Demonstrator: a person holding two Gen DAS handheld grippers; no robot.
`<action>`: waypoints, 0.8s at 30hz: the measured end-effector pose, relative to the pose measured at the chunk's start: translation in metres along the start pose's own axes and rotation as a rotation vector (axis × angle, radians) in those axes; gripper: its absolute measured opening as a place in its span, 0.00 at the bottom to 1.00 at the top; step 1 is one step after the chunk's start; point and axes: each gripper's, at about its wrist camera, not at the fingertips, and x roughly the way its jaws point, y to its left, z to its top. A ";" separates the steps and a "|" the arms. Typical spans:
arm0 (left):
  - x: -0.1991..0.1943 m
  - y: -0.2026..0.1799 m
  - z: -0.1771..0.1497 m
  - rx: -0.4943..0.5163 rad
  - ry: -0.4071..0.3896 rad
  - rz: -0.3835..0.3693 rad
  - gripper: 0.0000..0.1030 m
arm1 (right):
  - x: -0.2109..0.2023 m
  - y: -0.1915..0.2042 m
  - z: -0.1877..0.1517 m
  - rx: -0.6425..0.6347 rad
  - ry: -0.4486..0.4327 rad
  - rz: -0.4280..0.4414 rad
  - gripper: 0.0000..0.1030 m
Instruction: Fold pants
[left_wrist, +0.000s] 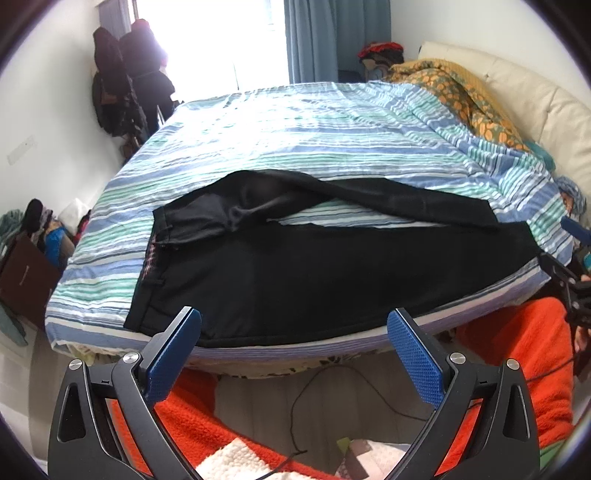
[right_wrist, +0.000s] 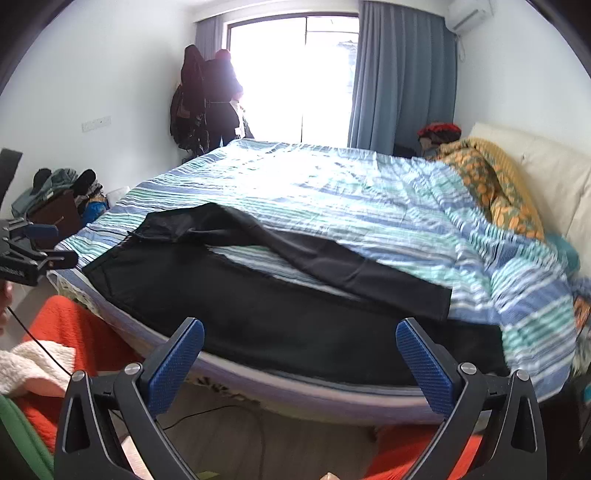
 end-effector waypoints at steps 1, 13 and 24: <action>0.002 -0.001 -0.001 -0.002 0.009 -0.008 0.98 | 0.012 -0.010 0.000 -0.061 -0.004 -0.041 1.00; 0.037 -0.009 -0.010 -0.027 0.145 0.019 0.98 | 0.193 -0.161 -0.075 -0.265 0.388 -0.101 0.58; 0.079 -0.026 -0.005 0.001 0.268 0.039 0.98 | 0.239 -0.165 -0.051 -0.468 0.422 -0.082 0.05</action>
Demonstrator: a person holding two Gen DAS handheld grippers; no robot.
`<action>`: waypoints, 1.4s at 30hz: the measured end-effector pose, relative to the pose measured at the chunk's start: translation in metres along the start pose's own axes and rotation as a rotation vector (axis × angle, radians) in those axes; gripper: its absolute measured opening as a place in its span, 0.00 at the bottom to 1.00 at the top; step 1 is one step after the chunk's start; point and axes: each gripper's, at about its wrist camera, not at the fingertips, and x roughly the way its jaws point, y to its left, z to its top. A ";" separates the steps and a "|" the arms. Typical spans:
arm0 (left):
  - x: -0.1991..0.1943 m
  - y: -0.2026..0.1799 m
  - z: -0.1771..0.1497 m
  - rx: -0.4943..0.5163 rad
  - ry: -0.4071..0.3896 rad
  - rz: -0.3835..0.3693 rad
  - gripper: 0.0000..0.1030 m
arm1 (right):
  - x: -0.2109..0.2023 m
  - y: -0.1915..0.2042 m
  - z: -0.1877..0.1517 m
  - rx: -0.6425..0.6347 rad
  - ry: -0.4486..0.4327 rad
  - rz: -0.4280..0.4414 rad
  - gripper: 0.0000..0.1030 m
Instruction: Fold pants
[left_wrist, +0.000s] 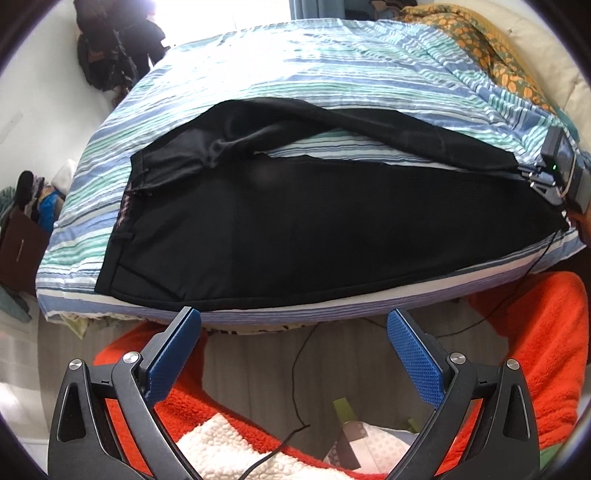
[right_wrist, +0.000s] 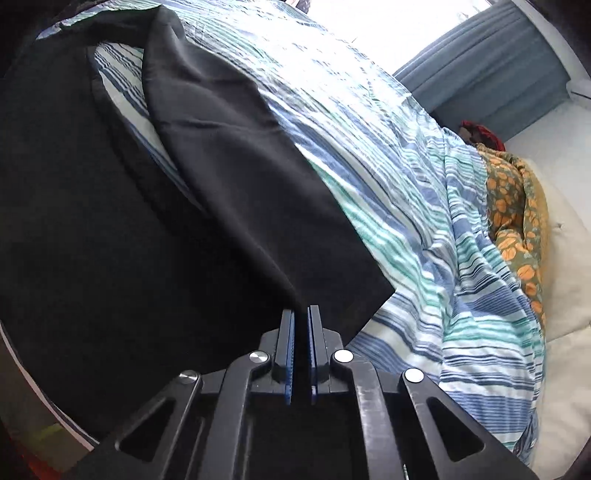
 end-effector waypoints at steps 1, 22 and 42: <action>0.005 0.000 0.002 -0.005 0.015 0.001 0.98 | -0.005 -0.012 0.009 0.018 -0.010 0.014 0.05; 0.059 0.044 0.057 -0.124 0.083 -0.008 0.98 | 0.033 -0.136 0.082 0.644 -0.110 0.008 0.73; 0.232 0.030 0.260 0.144 -0.148 0.177 0.98 | -0.006 0.056 0.034 0.665 -0.320 0.243 0.83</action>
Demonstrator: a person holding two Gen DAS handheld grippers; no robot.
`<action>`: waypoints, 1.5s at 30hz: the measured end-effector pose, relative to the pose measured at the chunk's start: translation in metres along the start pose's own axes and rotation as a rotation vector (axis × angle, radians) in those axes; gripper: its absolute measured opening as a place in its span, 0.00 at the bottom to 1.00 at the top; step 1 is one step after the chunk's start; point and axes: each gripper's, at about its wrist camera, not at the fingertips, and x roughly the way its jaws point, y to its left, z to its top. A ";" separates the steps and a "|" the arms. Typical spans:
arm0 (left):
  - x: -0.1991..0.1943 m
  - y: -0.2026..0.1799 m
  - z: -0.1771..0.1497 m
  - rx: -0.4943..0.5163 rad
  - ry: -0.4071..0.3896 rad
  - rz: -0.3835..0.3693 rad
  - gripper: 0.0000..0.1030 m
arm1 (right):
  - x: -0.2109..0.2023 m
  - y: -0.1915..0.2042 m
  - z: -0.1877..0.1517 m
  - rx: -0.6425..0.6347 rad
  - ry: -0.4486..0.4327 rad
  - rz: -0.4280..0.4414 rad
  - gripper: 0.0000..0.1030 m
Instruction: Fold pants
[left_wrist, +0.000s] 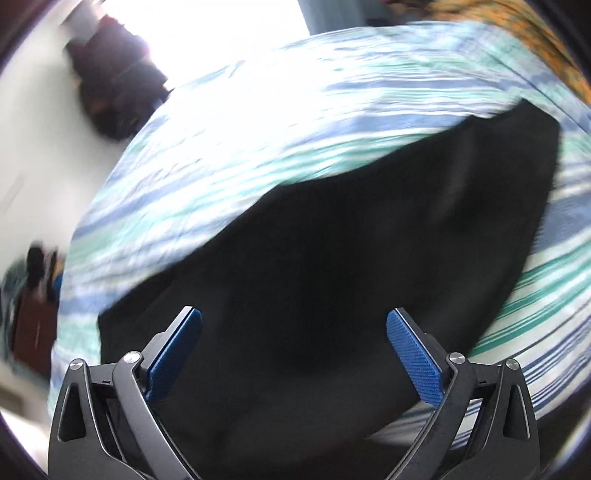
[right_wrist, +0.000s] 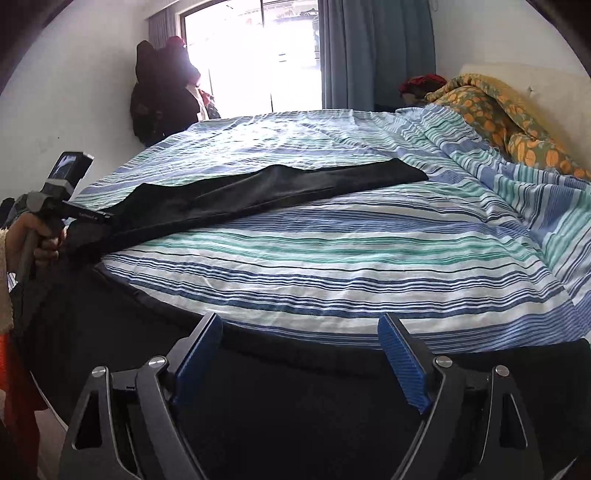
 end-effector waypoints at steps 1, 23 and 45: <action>0.008 -0.024 0.010 0.074 -0.006 -0.027 0.98 | 0.004 0.000 0.001 0.003 0.008 0.019 0.84; 0.090 -0.344 0.254 0.222 -0.029 -0.403 0.96 | 0.001 -0.026 0.002 0.107 0.032 0.157 0.84; 0.058 -0.455 0.258 0.620 -0.173 -0.350 0.72 | -0.001 -0.070 -0.012 0.316 0.105 0.146 0.84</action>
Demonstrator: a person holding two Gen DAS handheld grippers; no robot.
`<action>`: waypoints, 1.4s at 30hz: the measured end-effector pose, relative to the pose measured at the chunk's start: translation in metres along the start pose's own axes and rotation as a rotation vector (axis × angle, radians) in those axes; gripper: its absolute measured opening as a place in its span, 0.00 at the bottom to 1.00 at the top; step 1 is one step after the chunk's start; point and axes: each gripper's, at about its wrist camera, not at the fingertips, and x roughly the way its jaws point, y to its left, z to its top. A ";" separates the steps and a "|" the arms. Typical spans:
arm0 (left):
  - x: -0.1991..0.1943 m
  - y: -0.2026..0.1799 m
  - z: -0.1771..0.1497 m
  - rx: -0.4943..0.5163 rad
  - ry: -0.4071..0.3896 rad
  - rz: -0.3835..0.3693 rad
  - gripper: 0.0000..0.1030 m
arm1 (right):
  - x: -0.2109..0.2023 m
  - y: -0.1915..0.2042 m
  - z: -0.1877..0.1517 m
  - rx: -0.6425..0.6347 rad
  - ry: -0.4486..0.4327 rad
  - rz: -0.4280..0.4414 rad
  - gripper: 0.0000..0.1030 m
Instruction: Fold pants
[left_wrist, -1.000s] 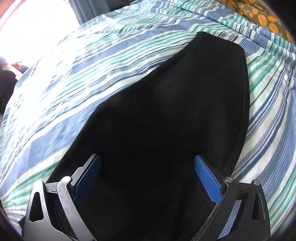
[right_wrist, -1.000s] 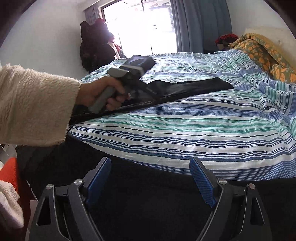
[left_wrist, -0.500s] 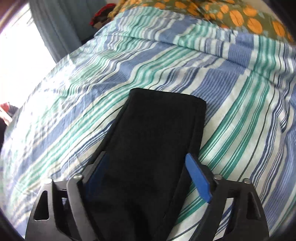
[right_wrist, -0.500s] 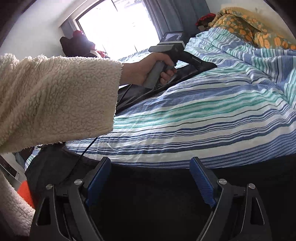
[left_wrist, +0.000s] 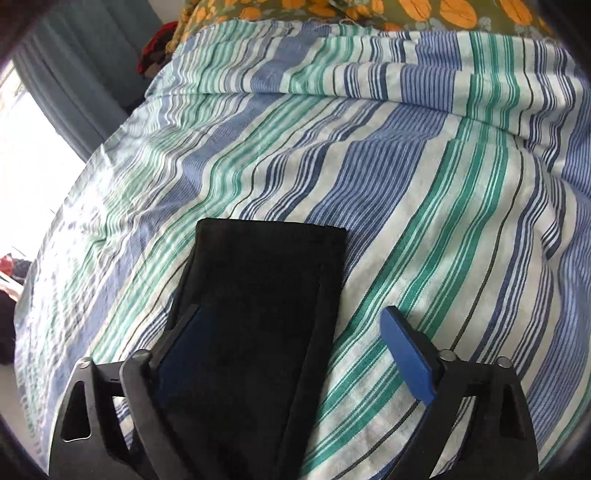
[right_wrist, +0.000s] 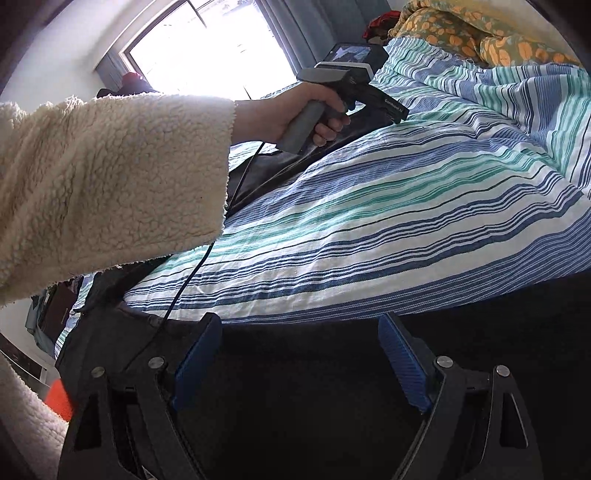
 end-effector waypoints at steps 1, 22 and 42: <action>0.007 -0.003 0.001 0.007 0.027 0.004 0.49 | 0.001 -0.002 -0.001 0.001 0.005 -0.005 0.84; -0.034 0.007 0.005 -0.222 -0.097 -0.087 0.04 | 0.005 -0.005 -0.001 -0.001 0.029 -0.015 0.84; -0.087 0.131 -0.191 -0.540 0.172 0.029 0.83 | 0.018 0.020 0.002 -0.088 0.034 -0.039 0.84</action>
